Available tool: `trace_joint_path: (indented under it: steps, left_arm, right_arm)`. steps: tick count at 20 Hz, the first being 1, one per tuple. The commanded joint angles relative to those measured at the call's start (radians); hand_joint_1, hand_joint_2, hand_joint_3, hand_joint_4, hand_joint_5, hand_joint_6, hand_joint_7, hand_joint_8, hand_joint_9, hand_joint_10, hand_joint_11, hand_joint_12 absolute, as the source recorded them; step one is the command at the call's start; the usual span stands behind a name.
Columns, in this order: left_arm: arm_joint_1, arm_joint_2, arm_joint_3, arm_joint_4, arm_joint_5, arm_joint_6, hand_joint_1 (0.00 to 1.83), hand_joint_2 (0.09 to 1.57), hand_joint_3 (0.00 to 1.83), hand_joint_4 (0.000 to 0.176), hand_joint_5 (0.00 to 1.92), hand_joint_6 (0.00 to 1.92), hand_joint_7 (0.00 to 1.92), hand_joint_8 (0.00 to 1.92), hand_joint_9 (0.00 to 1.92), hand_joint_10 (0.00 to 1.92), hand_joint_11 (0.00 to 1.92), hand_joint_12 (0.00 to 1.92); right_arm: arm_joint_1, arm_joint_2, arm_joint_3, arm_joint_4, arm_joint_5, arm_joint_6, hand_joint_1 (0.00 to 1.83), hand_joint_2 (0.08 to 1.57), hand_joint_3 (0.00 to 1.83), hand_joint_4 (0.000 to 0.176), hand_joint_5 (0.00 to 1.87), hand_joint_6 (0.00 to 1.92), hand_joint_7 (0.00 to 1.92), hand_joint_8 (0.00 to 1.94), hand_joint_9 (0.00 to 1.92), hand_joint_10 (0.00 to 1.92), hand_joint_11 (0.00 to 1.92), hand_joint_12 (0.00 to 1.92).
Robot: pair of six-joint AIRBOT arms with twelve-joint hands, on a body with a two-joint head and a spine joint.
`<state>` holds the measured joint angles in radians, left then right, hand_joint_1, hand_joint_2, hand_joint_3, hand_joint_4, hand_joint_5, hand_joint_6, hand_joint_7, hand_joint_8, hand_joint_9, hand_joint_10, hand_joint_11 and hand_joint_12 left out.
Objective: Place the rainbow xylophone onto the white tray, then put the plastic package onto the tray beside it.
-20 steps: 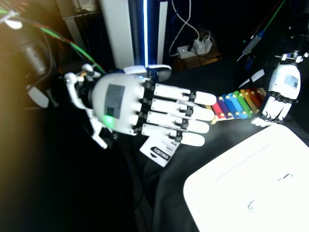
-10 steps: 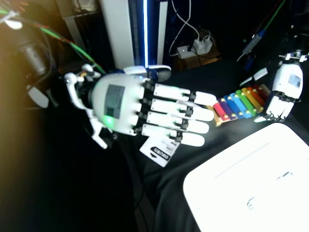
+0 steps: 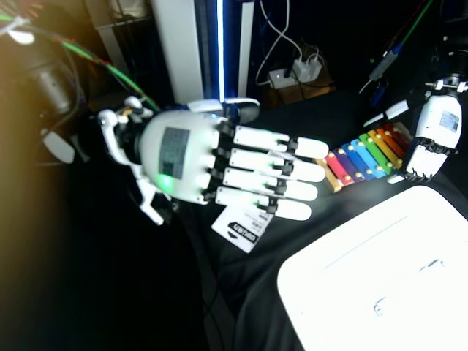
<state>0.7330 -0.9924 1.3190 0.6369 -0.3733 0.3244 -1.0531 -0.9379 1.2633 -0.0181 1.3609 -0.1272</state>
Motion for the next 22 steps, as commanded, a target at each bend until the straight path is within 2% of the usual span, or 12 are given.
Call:
trace_joint_path:
  steps: [1,3,4,7,8,9,12,15,16,17,18,22]
  left_arm:
    - [-0.012,0.015,0.001,-0.053,-0.058,0.022,1.15,1.27,0.0,0.0,0.65,1.38,0.75,1.51,0.63,1.67,0.63,1.79]
    - [-0.012,0.023,0.0,-0.112,-0.075,0.061,1.17,1.25,0.0,0.0,0.67,1.34,0.78,1.5,0.64,1.65,0.62,1.72]
    - [-0.012,0.026,0.0,-0.133,-0.081,0.075,1.41,1.21,0.0,0.0,0.51,1.3,0.72,1.44,0.74,1.5,0.57,1.69]
    - [-0.012,0.037,0.0,-0.199,-0.112,0.112,1.33,1.19,0.0,0.0,0.37,1.37,0.78,1.36,0.69,1.62,0.62,1.73]
    - [-0.012,0.04,-0.001,-0.208,-0.118,0.114,1.19,1.26,0.01,0.0,0.52,1.46,0.77,1.48,0.66,1.62,0.59,1.75]
    - [-0.012,0.042,-0.001,-0.214,-0.124,0.114,1.3,1.21,0.0,0.0,0.43,1.34,0.78,1.39,0.63,1.62,0.58,1.75]
    - [-0.012,0.046,0.0,-0.231,-0.14,0.114,1.33,1.18,0.0,0.0,0.42,1.28,0.81,1.32,0.65,1.54,0.61,1.65]
    - [-0.012,0.049,0.001,-0.251,-0.161,0.114,1.32,1.19,0.0,0.0,0.42,1.28,0.79,1.35,0.62,1.64,0.65,1.76]
    - [-0.012,0.05,0.001,-0.258,-0.17,0.114,1.32,1.2,0.0,0.0,0.41,1.29,0.77,1.37,0.61,1.62,0.63,1.71]
    - [-0.012,0.052,0.002,-0.268,-0.181,0.114,1.19,1.25,0.01,0.0,0.57,1.39,0.79,1.44,0.69,1.56,0.72,1.64]
    - [-0.013,0.054,0.002,-0.276,-0.189,0.114,1.16,1.26,0.01,0.0,0.6,1.41,0.78,1.48,0.7,1.53,0.74,1.58]
    - [-0.033,0.055,0.012,-0.292,-0.197,0.119,1.14,1.29,0.0,0.0,0.57,1.49,0.76,1.48,0.69,1.48,0.74,1.55]
  right_arm:
    - [0.005,-0.002,0.0,0.038,0.118,0.012,0.8,0.76,0.0,0.0,0.24,0.0,0.19,0.0,0.19,0.01,0.09,0.14]
    - [0.005,-0.003,0.0,0.038,0.118,0.012,0.82,0.76,0.0,0.0,0.23,0.0,0.16,0.0,0.16,0.0,0.08,0.15]
    - [0.005,-0.003,0.0,0.038,0.118,0.012,0.81,0.77,0.0,0.0,0.23,0.0,0.15,0.0,0.16,0.0,0.08,0.16]
    - [0.005,-0.003,0.0,0.038,0.118,0.012,0.82,0.76,0.0,0.0,0.25,0.0,0.18,0.0,0.18,0.0,0.01,0.38]
    - [0.005,-0.003,0.0,0.038,0.118,0.012,0.83,0.76,0.0,0.0,0.23,0.0,0.16,0.0,0.17,0.0,0.0,0.4]
    - [0.005,-0.003,0.0,0.038,0.118,0.012,0.82,0.76,0.0,0.0,0.24,0.0,0.16,0.0,0.18,0.0,0.0,0.44]
    - [0.005,-0.003,0.0,0.038,0.118,0.012,0.82,0.77,0.0,0.0,0.22,0.0,0.14,0.0,0.16,0.0,0.0,0.4]
    - [0.005,-0.004,0.0,0.038,0.118,0.012,0.82,0.78,0.0,0.0,0.23,0.0,0.15,0.0,0.17,0.0,0.0,0.43]
    - [0.005,-0.004,0.0,0.038,0.118,0.012,0.82,0.78,0.0,0.0,0.23,0.0,0.16,0.01,0.17,0.01,0.0,0.43]
    - [0.005,-0.004,0.0,0.038,0.118,0.012,0.83,0.77,0.0,0.0,0.23,0.0,0.16,0.01,0.18,0.01,0.0,0.44]
    - [0.005,-0.005,0.0,0.038,0.118,0.012,0.85,0.77,0.0,0.0,0.23,0.0,0.17,0.01,0.19,0.01,0.0,0.44]
    - [0.005,-0.005,0.0,0.038,0.118,0.012,0.83,0.76,0.0,0.0,0.26,0.01,0.19,0.01,0.2,0.01,0.0,0.47]
